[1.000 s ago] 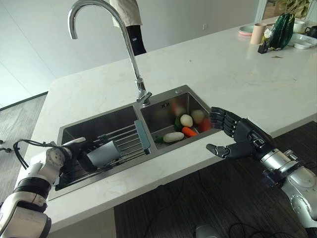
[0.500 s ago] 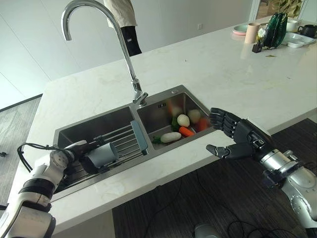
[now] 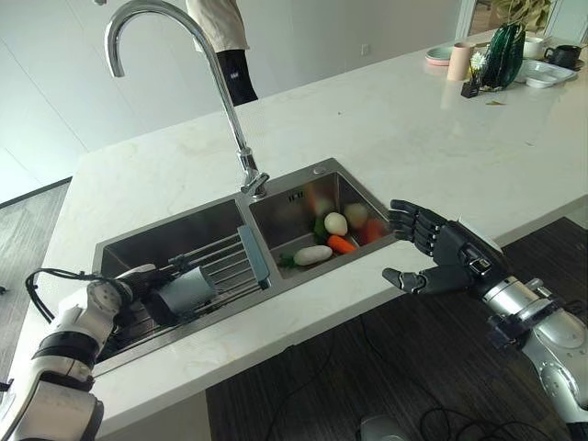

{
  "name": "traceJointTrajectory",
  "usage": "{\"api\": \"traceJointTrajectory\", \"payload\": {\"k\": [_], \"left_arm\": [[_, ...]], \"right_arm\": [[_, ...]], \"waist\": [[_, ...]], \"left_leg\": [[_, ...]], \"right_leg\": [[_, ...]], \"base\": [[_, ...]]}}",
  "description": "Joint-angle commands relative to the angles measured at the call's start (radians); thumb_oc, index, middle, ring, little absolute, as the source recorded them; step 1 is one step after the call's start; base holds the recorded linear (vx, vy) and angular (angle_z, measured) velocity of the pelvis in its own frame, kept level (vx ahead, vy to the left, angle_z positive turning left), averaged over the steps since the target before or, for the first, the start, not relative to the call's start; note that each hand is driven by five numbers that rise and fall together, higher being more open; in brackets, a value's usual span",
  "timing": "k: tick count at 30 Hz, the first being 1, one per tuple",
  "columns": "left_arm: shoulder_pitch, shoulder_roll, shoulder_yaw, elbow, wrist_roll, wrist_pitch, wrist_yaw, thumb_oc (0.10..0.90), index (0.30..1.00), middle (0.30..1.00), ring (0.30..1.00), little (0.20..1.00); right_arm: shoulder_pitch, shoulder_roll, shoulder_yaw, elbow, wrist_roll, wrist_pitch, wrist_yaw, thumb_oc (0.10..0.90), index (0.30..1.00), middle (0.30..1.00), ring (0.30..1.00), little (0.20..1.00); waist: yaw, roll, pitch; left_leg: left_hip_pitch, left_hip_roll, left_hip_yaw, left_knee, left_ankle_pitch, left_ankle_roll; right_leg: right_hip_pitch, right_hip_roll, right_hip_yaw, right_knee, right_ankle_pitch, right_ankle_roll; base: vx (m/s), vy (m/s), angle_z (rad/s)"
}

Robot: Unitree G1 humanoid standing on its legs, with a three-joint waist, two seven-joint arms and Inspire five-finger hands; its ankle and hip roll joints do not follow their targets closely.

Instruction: Place the dishes in the dishwasher.

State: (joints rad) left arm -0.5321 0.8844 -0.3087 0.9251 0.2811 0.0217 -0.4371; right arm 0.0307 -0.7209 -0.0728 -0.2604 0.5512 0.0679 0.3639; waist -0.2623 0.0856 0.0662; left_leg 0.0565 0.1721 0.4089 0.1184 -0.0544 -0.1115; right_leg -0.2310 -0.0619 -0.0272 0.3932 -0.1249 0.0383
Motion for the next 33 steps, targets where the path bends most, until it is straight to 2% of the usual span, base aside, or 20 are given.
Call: {"api": "traceJointTrajectory", "payload": {"k": [1, 5, 9, 15, 20, 24, 25, 29, 31, 33], "left_arm": [[-0.039, 0.017, 0.077, 0.018, 0.009, -0.008, 0.069, 0.4, 0.3, 0.3, 0.3, 0.3], [-0.024, 0.019, 0.074, 0.009, 0.043, -0.038, 0.132, 0.4, 0.3, 0.3, 0.3, 0.3], [0.0, -0.003, 0.087, -0.029, 0.034, -0.036, 0.177, 0.4, 0.3, 0.3, 0.3, 0.3], [0.006, 0.005, 0.096, -0.051, 0.003, -0.038, 0.182, 0.4, 0.3, 0.3, 0.3, 0.3], [0.007, 0.027, 0.11, -0.102, -0.02, -0.088, 0.218, 0.4, 0.3, 0.3, 0.3, 0.3], [0.058, 0.049, 0.155, -0.199, -0.052, -0.111, 0.326, 0.4, 0.3, 0.3, 0.3, 0.3], [0.09, 0.055, 0.201, -0.243, -0.097, -0.13, 0.411, 0.4, 0.3, 0.3, 0.3, 0.3], [0.129, 0.055, 0.281, -0.306, -0.155, -0.175, 0.518, 0.4, 0.3, 0.3, 0.3, 0.3], [0.179, 0.042, 0.373, -0.426, -0.169, -0.192, 0.609, 0.4, 0.3, 0.3, 0.3, 0.3], [0.211, 0.025, 0.417, -0.487, -0.189, -0.202, 0.657, 0.4, 0.3, 0.3, 0.3, 0.3]], "right_arm": [[-0.081, 0.01, -0.097, -0.1, 0.027, -0.128, -0.002, 0.8, 0.9, 0.9, 0.9, 0.9], [-0.076, 0.007, -0.101, -0.106, 0.031, -0.126, -0.006, 0.8, 0.9, 0.9, 0.9, 0.9], [-0.069, 0.017, -0.1, -0.105, 0.022, -0.13, -0.009, 0.8, 0.9, 0.9, 0.9, 0.9], [-0.067, 0.018, -0.101, -0.1, 0.022, -0.131, -0.006, 0.8, 0.9, 0.9, 0.9, 0.9], [-0.059, 0.023, -0.107, -0.105, 0.02, -0.13, -0.014, 0.8, 0.9, 0.9, 0.9, 0.9], [-0.043, 0.032, -0.114, -0.095, 0.016, -0.142, -0.023, 0.8, 0.9, 0.9, 0.9, 0.9], [-0.032, 0.04, -0.118, -0.093, 0.015, -0.153, -0.027, 0.8, 0.9, 0.9, 0.9, 0.9], [-0.022, 0.055, -0.124, -0.096, 0.009, -0.154, -0.033, 0.8, 0.9, 0.9, 0.9, 0.9], [-0.011, 0.08, -0.124, -0.099, -0.015, -0.154, -0.046, 0.8, 0.9, 0.9, 0.9, 0.9], [-0.012, 0.09, -0.121, -0.101, -0.024, -0.151, -0.057, 0.8, 0.9, 0.9, 0.9, 0.9]], "waist": [[-0.001, -0.014, -0.039], [0.0, -0.017, -0.038], [0.004, -0.021, -0.039], [0.007, -0.022, -0.039], [0.012, -0.021, -0.037], [0.034, -0.026, -0.034], [0.044, -0.031, -0.033], [0.059, -0.037, -0.035], [0.081, -0.046, -0.037], [0.094, -0.049, -0.038]], "left_leg": [[-0.063, -0.007, -0.002, 0.182, -0.207, 0.056], [-0.063, -0.008, -0.002, 0.182, -0.208, 0.056], [-0.062, -0.01, -0.006, 0.182, -0.21, 0.057], [-0.062, -0.012, -0.01, 0.182, -0.211, 0.058], [-0.064, -0.015, -0.014, 0.182, -0.212, 0.058], [-0.068, -0.022, -0.03, 0.182, -0.214, 0.059], [-0.071, -0.025, -0.038, 0.182, -0.213, 0.059], [-0.074, -0.029, -0.049, 0.182, -0.212, 0.058], [-0.08, -0.033, -0.065, 0.182, -0.212, 0.056], [-0.083, -0.036, -0.075, 0.182, -0.212, 0.055]], "right_leg": [[0.102, -0.039, -0.063, -0.093, -0.059, 0.126], [0.104, -0.039, -0.066, -0.093, -0.059, 0.126], [0.105, -0.04, -0.066, -0.093, -0.059, 0.125], [0.105, -0.043, -0.065, -0.093, -0.058, 0.127], [0.106, -0.049, -0.066, -0.093, -0.055, 0.129], [0.109, -0.057, -0.074, -0.093, -0.055, 0.13], [0.111, -0.061, -0.079, -0.093, -0.055, 0.13], [0.114, -0.068, -0.088, -0.093, -0.055, 0.129], [0.119, -0.076, -0.103, -0.093, -0.057, 0.126], [0.122, -0.079, -0.11, -0.093, -0.06, 0.124]], "base": [[0.0, 0.0, 0.0], [0.0, 0.0, 0.0], [0.0, 0.0, 0.0], [0.0, 0.0, 0.0], [0.0, 0.0, 0.0], [0.01, -0.012, 0.02], [0.02, -0.029, 0.03], [0.02, -0.028, 0.07], [0.02, -0.039, 0.19], [0.01, -0.026, 0.29]]}}
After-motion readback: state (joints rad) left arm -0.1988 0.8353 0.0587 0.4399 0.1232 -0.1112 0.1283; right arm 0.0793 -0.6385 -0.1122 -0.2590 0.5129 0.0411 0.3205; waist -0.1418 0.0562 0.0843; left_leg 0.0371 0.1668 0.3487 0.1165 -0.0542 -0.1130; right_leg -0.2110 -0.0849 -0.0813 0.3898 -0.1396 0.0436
